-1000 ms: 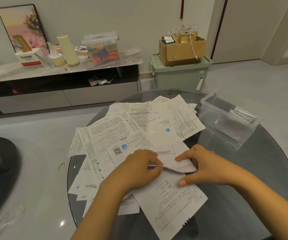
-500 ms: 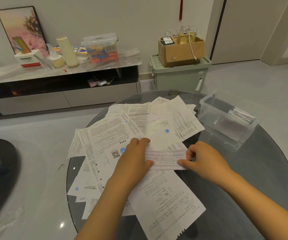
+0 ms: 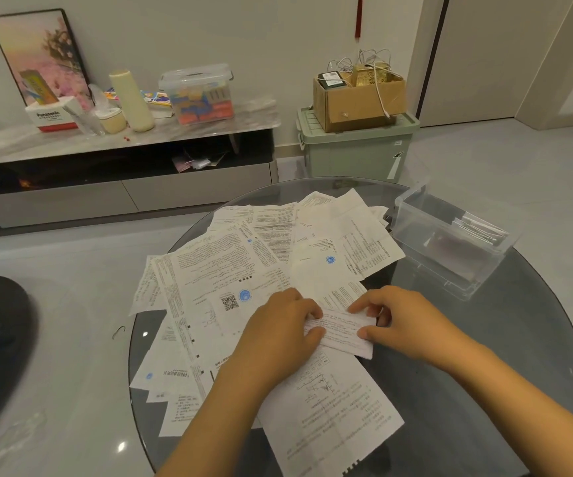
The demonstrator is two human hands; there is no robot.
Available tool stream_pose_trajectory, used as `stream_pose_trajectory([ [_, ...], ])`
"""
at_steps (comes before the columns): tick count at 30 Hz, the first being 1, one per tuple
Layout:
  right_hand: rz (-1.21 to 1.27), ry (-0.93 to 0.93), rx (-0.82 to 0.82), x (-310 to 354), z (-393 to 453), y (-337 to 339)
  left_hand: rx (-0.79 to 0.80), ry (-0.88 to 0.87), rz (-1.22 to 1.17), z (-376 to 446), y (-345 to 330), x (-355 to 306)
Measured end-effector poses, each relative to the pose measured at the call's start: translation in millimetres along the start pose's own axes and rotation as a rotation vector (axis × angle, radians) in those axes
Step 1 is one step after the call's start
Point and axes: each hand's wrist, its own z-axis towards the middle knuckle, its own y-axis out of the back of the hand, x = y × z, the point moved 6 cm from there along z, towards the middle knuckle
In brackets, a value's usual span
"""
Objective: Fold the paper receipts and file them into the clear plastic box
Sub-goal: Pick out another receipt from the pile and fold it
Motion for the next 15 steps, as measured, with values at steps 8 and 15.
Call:
stream_pose_trajectory([
  [8, 0.349, -0.013, 0.253, 2, -13, 5, 0.249, -0.047, -0.097, -9, -12, -6],
  [15, 0.767, -0.05, 0.271, 11, -18, 7, 0.275, -0.121, -0.21, -13, -14, -21],
])
